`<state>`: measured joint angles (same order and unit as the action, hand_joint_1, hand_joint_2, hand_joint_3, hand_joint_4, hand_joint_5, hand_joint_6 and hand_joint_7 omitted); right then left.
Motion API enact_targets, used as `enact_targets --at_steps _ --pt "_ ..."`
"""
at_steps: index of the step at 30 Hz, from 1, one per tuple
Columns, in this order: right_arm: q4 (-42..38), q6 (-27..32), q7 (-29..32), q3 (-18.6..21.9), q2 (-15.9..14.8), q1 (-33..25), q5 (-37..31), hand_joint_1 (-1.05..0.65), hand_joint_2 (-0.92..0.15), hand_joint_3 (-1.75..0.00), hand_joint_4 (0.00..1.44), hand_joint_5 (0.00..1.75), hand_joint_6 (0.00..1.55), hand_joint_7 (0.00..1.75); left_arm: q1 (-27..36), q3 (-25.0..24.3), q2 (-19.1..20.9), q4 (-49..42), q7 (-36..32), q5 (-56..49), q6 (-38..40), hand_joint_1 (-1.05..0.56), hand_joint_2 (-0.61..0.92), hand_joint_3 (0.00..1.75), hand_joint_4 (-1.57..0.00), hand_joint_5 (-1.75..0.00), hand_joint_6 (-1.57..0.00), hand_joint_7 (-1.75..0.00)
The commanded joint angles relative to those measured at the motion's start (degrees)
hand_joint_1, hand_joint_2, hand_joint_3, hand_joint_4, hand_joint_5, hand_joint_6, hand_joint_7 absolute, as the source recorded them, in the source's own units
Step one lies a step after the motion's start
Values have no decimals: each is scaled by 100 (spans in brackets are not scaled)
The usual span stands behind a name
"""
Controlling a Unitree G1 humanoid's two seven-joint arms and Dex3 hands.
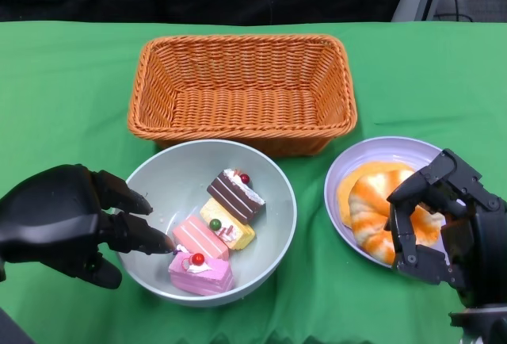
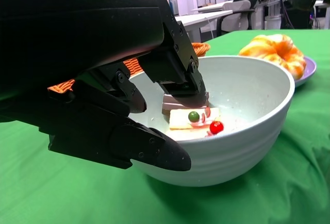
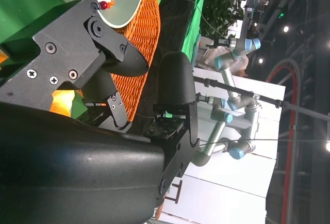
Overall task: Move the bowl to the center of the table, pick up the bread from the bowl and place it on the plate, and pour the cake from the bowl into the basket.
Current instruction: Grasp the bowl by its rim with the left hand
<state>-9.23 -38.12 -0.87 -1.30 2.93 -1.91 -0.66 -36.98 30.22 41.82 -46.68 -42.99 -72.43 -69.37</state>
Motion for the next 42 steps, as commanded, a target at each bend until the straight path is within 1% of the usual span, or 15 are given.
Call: enact_targets --at_steps 1,8,16,23,29,36,39,42 --pt "146 -33 5 24 3 -76 73 -2 -43 -128 68 174 62 148 -169 321 120 -76 -211 -115 168 -61 89 0 -88 -2 -87 -1" --pt "185 -24 -51 8 9 -121 134 -2 -44 -128 69 174 62 149 -383 924 95 -235 -367 -235 507 -62 91 1 -89 -1 -88 -1" --pt "226 10 7 16 27 -142 56 -3 -44 -128 69 175 61 151 -545 1319 73 -450 -533 -194 628 -62 92 1 -90 -1 -89 -1" --pt "242 8 -8 7 48 -167 87 -1 -44 -129 69 172 62 149 -616 1503 21 -564 -534 -126 666 -61 92 1 -91 -1 -90 -1" --pt "264 -33 -81 5 17 -192 137 0 -45 -126 70 172 62 149 -578 1547 -86 -576 -434 -52 873 -61 92 1 -91 -1 -89 0" --pt "433 68 -98 -15 44 -283 154 -1 -43 -131 69 175 61 153 -572 1667 -308 -684 -328 46 1117 -58 92 2 -91 0 -87 0" --pt "465 90 -72 -9 67 -305 138 -2 -41 -132 68 175 61 153 -562 1746 -404 -742 -443 37 1233 -55 91 1 -91 0 -87 0" --pt "513 113 -124 -23 65 -343 217 -1 -42 -132 67 175 60 153 -594 1861 -509 -840 -413 2 1316 -52 92 2 -92 0 -87 0"
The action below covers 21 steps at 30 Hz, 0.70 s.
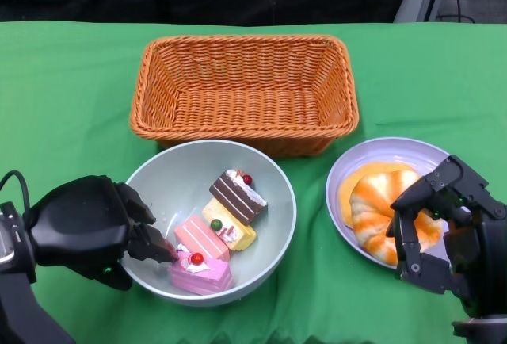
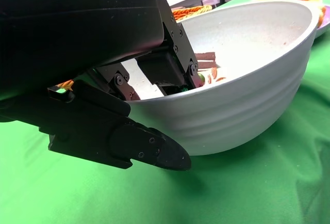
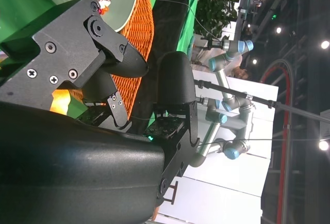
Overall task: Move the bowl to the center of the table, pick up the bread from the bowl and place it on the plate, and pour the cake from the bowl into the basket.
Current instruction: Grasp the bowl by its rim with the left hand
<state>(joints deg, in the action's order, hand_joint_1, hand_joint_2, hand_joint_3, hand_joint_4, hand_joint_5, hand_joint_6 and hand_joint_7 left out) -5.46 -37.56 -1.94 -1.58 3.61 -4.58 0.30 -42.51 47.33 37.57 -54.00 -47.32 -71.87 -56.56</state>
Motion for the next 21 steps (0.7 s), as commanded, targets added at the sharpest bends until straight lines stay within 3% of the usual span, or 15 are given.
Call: enact_targets --at_steps 1,13,21 --pt "153 71 -22 4 -2 -86 135 -1 -42 -131 67 175 60 153 -52 178 -112 -142 57 -46 49 -52 92 2 -92 -1 -87 0" --pt "277 119 -72 0 17 -182 193 1 -44 -129 67 175 59 153 -202 529 -292 -500 189 -27 157 -51 92 5 -92 -1 -91 -2" --pt "319 164 -88 2 28 -202 232 2 -44 -130 67 175 59 154 -202 704 -443 -719 -308 -76 190 -43 92 8 -95 -2 -91 -1"
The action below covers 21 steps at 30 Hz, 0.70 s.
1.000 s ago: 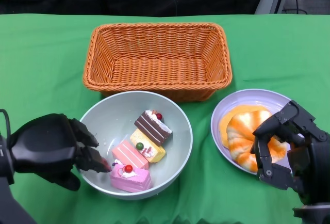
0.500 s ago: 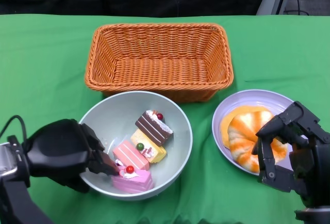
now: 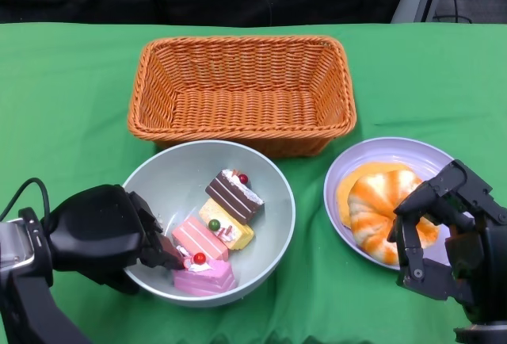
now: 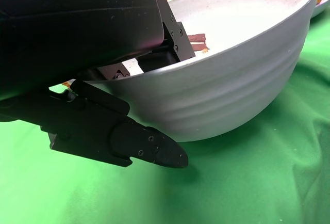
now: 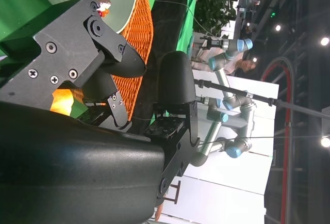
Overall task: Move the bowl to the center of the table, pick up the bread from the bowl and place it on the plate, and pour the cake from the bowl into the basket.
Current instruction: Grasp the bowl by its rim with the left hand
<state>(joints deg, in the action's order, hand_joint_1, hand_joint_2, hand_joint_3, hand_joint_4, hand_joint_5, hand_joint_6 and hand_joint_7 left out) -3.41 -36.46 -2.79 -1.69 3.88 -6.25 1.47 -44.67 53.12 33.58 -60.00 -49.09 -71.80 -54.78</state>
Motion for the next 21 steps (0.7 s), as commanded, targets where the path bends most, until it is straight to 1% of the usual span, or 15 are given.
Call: enact_targets --at_steps 1,6,10,15,17,18,19,21 --pt "111 59 -18 14 -5 -35 134 3 -45 -130 67 175 59 153 12 153 -65 -148 -181 -86 30 -41 92 8 -95 -2 -92 -1" --pt "102 45 -21 30 -8 -35 124 4 -46 -129 66 175 59 152 27 262 -181 -289 -437 -70 64 -36 92 4 -99 -3 -96 -2" --pt "87 32 9 35 24 -39 110 4 -45 -130 67 175 60 153 18 319 -241 -380 -512 -44 40 -36 92 3 -100 -3 -97 -2" --pt "63 19 34 44 23 -37 60 3 -45 -130 68 175 60 154 0 374 -268 -433 -441 7 -22 -37 92 5 -99 -3 -100 -3" --pt "47 9 56 53 26 -31 34 4 -45 -131 68 175 60 154 -20 393 -268 -441 -346 34 -39 -38 92 5 -97 -2 -99 -2" --pt "35 3 52 57 20 -27 39 3 -45 -131 68 175 60 154 -29 373 -267 -458 -186 99 -66 -39 92 6 -96 -1 -91 -1" --pt "27 -3 50 59 17 -22 41 3 -44 -131 67 175 60 154 -32 348 -265 -468 -43 167 -88 -41 92 9 -90 0 -75 0" --pt "25 -7 51 60 19 -17 43 3 -44 -131 68 175 60 154 -20 286 -250 -457 173 303 -131 -44 92 9 -86 0 -57 0"
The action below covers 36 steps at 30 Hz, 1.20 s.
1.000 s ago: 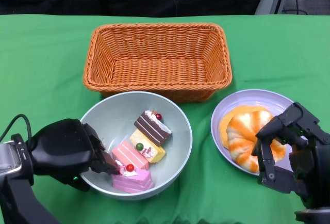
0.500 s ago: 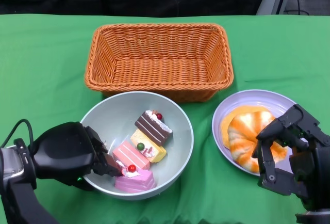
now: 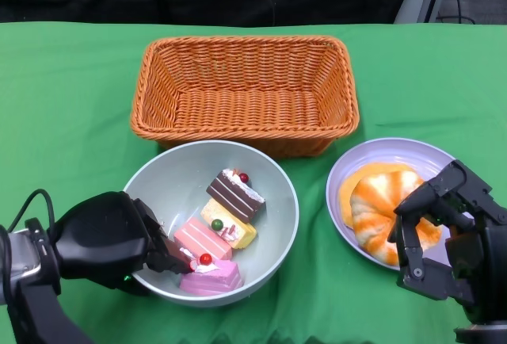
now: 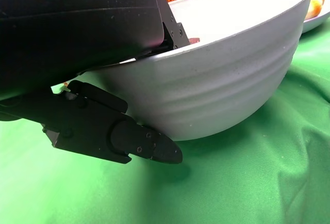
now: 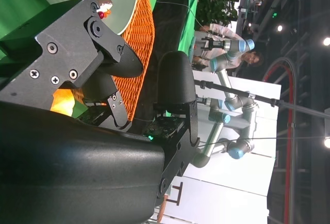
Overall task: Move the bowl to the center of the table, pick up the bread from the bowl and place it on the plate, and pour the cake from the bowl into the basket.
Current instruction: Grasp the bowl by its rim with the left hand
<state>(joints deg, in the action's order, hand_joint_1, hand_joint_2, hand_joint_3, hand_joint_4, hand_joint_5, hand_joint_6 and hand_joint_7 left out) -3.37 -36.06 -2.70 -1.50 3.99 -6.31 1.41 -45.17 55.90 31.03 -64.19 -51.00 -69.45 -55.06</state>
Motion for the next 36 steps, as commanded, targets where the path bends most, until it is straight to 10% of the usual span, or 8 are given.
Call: enact_targets --at_steps 1,18,36 --pt "27 -38 41 39 11 -14 56 3 -44 -131 68 175 60 154 40 -19 14 -26 425 120 -128 -44 92 9 -83 0 -50 0" --pt "19 -38 -25 43 -19 10 135 4 -45 -133 68 175 60 154 130 -251 113 217 916 374 -136 -47 92 3 -76 0 -31 -1" --pt "46 -28 -6 62 -32 5 97 4 -43 -134 69 175 60 154 107 -87 86 207 356 81 -9 -34 86 0 -107 -11 -112 -12"
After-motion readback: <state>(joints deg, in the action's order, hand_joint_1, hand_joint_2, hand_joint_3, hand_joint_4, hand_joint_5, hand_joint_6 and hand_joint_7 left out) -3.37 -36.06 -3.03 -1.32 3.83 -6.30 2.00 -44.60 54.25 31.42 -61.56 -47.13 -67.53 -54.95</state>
